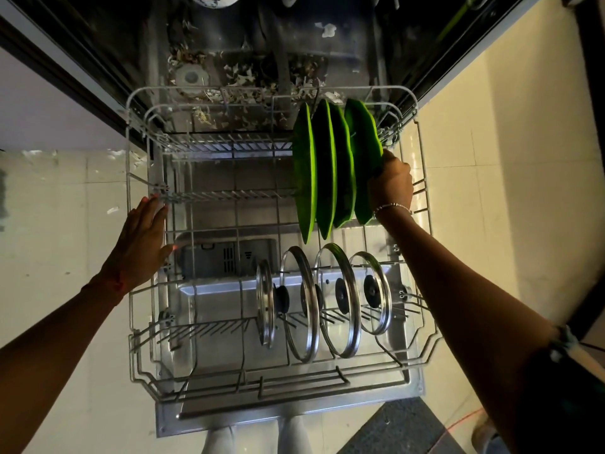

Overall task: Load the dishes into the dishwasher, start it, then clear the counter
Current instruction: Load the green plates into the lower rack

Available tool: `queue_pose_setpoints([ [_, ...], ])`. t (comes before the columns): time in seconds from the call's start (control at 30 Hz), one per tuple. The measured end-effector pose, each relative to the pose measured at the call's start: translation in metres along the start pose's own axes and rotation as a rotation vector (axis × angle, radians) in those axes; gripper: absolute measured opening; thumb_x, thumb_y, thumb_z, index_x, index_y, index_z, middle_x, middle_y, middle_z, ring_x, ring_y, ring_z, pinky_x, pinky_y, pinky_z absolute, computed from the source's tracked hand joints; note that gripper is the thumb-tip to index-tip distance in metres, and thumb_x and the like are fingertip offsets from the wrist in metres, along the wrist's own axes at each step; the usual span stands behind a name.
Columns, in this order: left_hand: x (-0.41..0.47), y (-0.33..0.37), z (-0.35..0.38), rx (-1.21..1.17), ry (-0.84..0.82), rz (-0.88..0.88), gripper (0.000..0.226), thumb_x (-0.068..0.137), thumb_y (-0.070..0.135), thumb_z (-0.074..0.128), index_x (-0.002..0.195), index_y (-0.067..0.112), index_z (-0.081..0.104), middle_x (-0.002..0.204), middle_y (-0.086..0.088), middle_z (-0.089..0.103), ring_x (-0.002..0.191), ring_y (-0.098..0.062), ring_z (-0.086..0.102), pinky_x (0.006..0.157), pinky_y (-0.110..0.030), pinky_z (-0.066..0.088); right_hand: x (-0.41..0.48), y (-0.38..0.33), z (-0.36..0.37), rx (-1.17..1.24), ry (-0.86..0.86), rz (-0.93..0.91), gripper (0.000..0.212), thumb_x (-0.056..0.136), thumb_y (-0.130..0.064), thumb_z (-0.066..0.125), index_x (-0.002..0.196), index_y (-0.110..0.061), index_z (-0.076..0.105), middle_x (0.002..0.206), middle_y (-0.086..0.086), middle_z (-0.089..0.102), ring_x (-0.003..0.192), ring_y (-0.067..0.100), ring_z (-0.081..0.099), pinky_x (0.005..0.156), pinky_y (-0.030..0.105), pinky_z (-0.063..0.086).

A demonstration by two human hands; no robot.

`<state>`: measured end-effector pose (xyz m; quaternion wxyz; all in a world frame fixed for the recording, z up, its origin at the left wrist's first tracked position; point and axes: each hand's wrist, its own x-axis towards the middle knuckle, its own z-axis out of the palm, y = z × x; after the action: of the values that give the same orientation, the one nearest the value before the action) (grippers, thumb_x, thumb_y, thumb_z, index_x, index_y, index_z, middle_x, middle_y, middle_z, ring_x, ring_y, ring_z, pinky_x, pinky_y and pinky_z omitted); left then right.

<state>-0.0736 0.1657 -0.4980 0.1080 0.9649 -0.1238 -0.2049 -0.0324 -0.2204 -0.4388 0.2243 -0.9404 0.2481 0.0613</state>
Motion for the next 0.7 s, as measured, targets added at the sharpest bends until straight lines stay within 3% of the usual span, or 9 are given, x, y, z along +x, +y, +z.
queue_pose_setpoints([
  [0.3,0.000,0.002,-0.003,-0.012,0.004,0.010,0.072,0.080,0.006,0.068,0.138,-0.009,0.029,0.151,-0.024,0.015,0.141,-0.035,0.007,0.112,-0.038,0.004,-0.001,0.003,0.007,-0.003,-0.118,-0.029,0.031,0.098,-0.010,0.035,0.125,0.002,0.044,0.104,0.024,0.057,0.094,0.036,0.057,0.085,0.044,0.050],
  [0.47,-0.006,0.004,-0.005,-0.033,0.024,0.012,0.073,0.081,0.007,0.067,0.140,-0.008,0.026,0.152,-0.022,0.012,0.141,-0.032,0.002,0.111,-0.033,0.001,-0.009,0.009,0.013,0.037,-0.157,-0.035,0.037,0.096,-0.006,0.040,0.132,0.000,0.031,0.108,0.026,0.057,0.094,0.035,0.059,0.086,0.044,0.051],
  [0.6,-0.006,0.004,-0.005,-0.056,0.032,0.006,0.074,0.082,0.007,0.066,0.141,-0.007,0.024,0.152,-0.021,0.011,0.142,-0.033,0.003,0.112,-0.033,0.002,-0.012,0.004,0.010,0.231,-0.256,0.075,0.033,0.101,-0.016,0.029,0.130,0.000,0.028,0.113,0.027,0.055,0.087,0.028,0.055,0.071,0.033,0.046],
  [0.7,-0.009,0.007,-0.006,-0.102,0.020,-0.030,0.074,0.083,0.007,0.065,0.142,-0.006,0.022,0.153,-0.020,0.007,0.143,-0.034,0.002,0.114,-0.035,0.003,-0.011,-0.002,0.004,0.267,-0.317,0.132,0.048,0.100,-0.030,0.031,0.138,-0.003,0.019,0.124,0.030,0.050,0.106,0.038,0.056,0.087,0.042,0.047],
])
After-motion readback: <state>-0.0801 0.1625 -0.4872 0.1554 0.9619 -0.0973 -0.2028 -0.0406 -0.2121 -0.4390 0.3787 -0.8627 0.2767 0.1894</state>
